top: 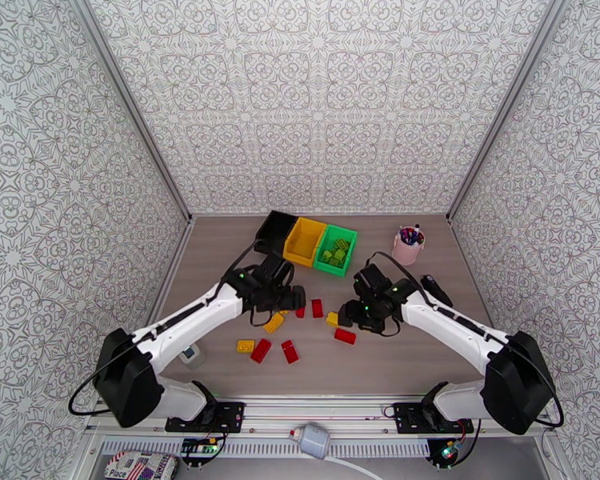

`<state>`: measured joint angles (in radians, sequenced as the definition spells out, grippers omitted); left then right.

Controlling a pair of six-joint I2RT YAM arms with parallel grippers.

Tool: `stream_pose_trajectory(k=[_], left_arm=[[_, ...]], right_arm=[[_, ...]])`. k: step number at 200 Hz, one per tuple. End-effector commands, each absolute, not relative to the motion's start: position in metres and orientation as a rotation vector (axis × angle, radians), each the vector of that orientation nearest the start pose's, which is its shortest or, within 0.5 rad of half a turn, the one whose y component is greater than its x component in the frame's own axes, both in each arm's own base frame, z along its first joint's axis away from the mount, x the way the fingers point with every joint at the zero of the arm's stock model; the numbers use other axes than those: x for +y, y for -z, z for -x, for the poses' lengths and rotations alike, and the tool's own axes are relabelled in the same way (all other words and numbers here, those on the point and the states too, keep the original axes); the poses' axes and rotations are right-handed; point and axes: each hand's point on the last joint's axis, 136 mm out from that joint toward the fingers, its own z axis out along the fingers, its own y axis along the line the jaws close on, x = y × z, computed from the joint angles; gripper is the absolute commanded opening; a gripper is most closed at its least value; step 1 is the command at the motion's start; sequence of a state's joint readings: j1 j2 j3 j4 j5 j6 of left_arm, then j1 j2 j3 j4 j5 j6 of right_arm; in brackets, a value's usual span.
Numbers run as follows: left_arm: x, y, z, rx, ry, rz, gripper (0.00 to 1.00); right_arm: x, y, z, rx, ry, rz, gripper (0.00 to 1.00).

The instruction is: Sort the legos into containers by color

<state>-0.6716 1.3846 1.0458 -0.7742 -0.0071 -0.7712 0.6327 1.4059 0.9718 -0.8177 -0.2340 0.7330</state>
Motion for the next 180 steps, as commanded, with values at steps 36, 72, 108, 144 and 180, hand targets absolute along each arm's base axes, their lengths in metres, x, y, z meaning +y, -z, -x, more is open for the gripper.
stream_pose_trajectory(k=[36, 72, 108, 144, 180], left_arm=[[-0.192, -0.132, -0.251, 2.674, 0.607, 0.383, 0.89], [-0.171, -0.134, -0.249, 2.641, 0.63, 0.465, 0.91], [-0.157, -0.135, -0.248, 2.62, 0.633, 0.514, 0.92], [-0.151, -0.133, -0.247, 2.624, 0.636, 0.534, 0.92], [-0.148, -0.133, -0.25, 2.628, 0.638, 0.545, 0.92]], right_arm=[[0.218, -0.08, -0.231, 3.057, -0.255, 0.177, 0.68], [0.226, -0.073, -0.246, 3.061, -0.12, 0.317, 0.72], [0.232, -0.057, -0.251, 3.091, -0.08, 0.374, 0.73], [0.236, -0.046, -0.252, 3.104, -0.085, 0.424, 0.74], [0.239, -0.038, -0.26, 3.102, -0.051, 0.428, 0.74]])
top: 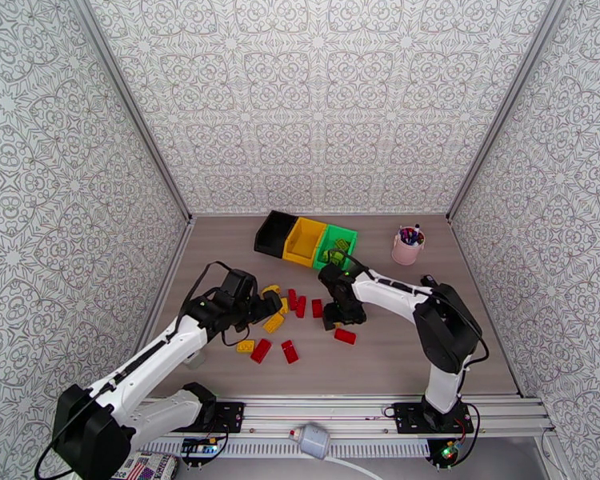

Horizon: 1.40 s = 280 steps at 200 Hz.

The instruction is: Sort the legos into containers by color

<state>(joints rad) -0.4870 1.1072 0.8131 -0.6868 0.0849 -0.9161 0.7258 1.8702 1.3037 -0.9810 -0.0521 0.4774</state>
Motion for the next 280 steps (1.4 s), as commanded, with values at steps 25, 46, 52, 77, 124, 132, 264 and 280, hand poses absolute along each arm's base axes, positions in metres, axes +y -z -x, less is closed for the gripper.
stream_pose_trajectory(k=[25, 46, 52, 77, 124, 132, 264, 280], left_arm=[[-0.147, -0.133, -0.253, 2.633, 0.635, 0.547, 0.92], [-0.147, -0.134, -0.256, 2.635, 0.638, 0.544, 0.92], [-0.148, -0.134, -0.256, 2.638, 0.636, 0.542, 0.92], [-0.149, -0.133, -0.257, 2.644, 0.64, 0.544, 0.92], [-0.152, -0.133, -0.261, 2.647, 0.647, 0.539, 0.92], [-0.152, -0.133, -0.262, 2.646, 0.648, 0.54, 0.92], [-0.151, -0.164, -0.315, 2.575, 0.733, 0.559, 0.92], [-0.149, -0.169, -0.328, 2.559, 0.746, 0.567, 0.92]], right_arm=[[0.24, -0.033, -0.267, 3.104, -0.02, 0.417, 0.72], [0.242, -0.031, -0.273, 3.101, -0.016, 0.405, 0.69], [0.243, -0.031, -0.275, 3.1, -0.012, 0.402, 0.68], [0.244, -0.029, -0.281, 3.105, -0.027, 0.382, 0.63], [0.245, -0.03, -0.288, 3.117, -0.078, 0.347, 0.49], [0.246, -0.029, -0.288, 3.122, -0.097, 0.342, 0.45], [0.282, -0.108, -0.333, 2.959, -0.617, 0.089, 0.27], [0.294, -0.121, -0.347, 2.915, -0.72, 0.05, 0.27]])
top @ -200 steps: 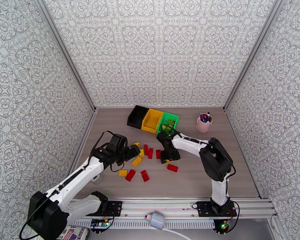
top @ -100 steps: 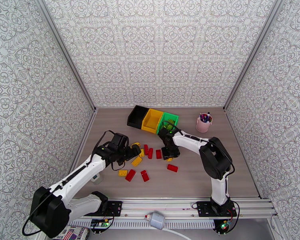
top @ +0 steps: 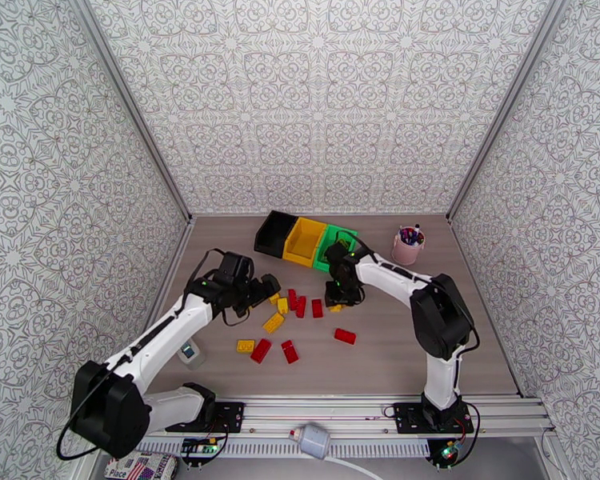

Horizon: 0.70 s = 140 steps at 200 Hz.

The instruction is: Sort the legos into containers by color

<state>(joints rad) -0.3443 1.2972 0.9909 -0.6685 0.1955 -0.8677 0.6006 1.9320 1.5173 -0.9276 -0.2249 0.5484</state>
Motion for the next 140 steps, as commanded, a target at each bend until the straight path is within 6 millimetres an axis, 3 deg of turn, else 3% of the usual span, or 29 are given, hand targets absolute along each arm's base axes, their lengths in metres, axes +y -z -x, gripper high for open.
stream_pose_trajectory(k=[1, 57, 104, 140], left_arm=[[-0.148, -0.17, -0.329, 2.557, 0.747, 0.569, 0.92], [-0.166, -0.186, -0.383, 2.48, 0.976, 0.597, 0.92], [-0.184, -0.197, -0.44, 2.41, 1.125, 0.601, 0.92], [-0.196, -0.198, -0.472, 2.398, 1.169, 0.59, 0.92]], right_arm=[[0.295, -0.122, -0.348, 2.912, -0.727, 0.048, 0.27], [0.327, -0.161, -0.423, 2.69, -1.12, -0.168, 0.29], [0.342, -0.169, -0.487, 2.526, -1.34, -0.318, 0.3], [0.351, -0.172, -0.525, 2.475, -1.411, -0.401, 0.44]])
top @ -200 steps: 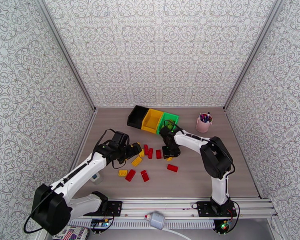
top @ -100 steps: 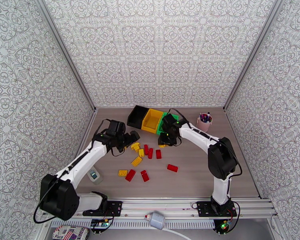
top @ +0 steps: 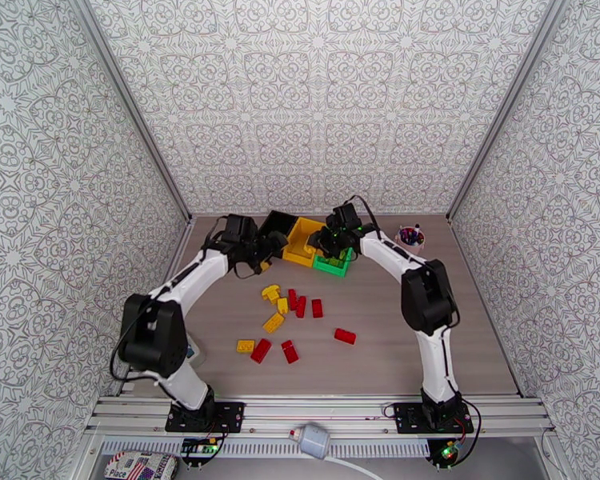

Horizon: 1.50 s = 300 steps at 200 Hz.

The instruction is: Sort the legos into containers by color

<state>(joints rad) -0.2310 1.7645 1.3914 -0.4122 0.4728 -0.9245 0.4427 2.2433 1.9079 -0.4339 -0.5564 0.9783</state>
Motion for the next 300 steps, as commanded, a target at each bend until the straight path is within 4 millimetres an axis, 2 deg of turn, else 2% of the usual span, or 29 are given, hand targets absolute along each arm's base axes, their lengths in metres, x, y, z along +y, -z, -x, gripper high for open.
stream_pose_trajectory(k=[1, 24, 53, 75, 94, 112, 141, 185, 206, 235, 264, 283, 300], left_arm=[[-0.196, -0.198, -0.473, 2.398, 1.169, 0.59, 0.92], [-0.197, -0.2, -0.482, 2.388, 1.169, 0.592, 0.92], [-0.191, -0.203, -0.484, 2.375, 1.155, 0.604, 0.92], [-0.188, -0.203, -0.476, 2.388, 1.117, 0.598, 0.92], [-0.186, -0.2, -0.462, 2.428, 1.05, 0.576, 0.91], [-0.188, -0.196, -0.442, 2.479, 0.961, 0.524, 0.91], [-0.188, -0.183, -0.402, 2.57, 0.8, 0.452, 0.91], [-0.181, -0.158, -0.345, 2.667, 0.564, 0.412, 0.9], [-0.173, -0.149, -0.319, 2.713, 0.422, 0.383, 0.88], [-0.166, -0.129, -0.282, 2.79, 0.294, 0.32, 0.81], [-0.161, -0.1, -0.252, 2.864, 0.227, 0.226, 0.76], [-0.161, -0.084, -0.245, 2.9, 0.224, 0.135, 0.68], [-0.163, -0.075, -0.245, 2.919, 0.215, 0.047, 0.65]], right_arm=[[0.352, -0.172, -0.526, 2.475, -1.411, -0.401, 0.45], [0.354, -0.179, -0.54, 2.458, -1.419, -0.403, 0.57], [0.35, -0.187, -0.545, 2.454, -1.412, -0.397, 0.59], [0.342, -0.195, -0.537, 2.466, -1.363, -0.355, 0.58], [0.331, -0.204, -0.52, 2.497, -1.282, -0.286, 0.57], [0.317, -0.208, -0.497, 2.541, -1.197, -0.233, 0.57], [0.285, -0.199, -0.45, 2.626, -1.031, -0.165, 0.58], [0.232, -0.161, -0.371, 2.788, -0.778, -0.125, 0.58], [0.216, -0.141, -0.333, 2.852, -0.709, -0.132, 0.58], [0.215, -0.125, -0.285, 2.897, -0.684, -0.1, 0.58], [0.22, -0.117, -0.248, 2.92, -0.678, -0.06, 0.58], [0.224, -0.115, -0.231, 2.926, -0.683, -0.042, 0.58], [0.226, -0.117, -0.22, 2.926, -0.687, -0.02, 0.57]])
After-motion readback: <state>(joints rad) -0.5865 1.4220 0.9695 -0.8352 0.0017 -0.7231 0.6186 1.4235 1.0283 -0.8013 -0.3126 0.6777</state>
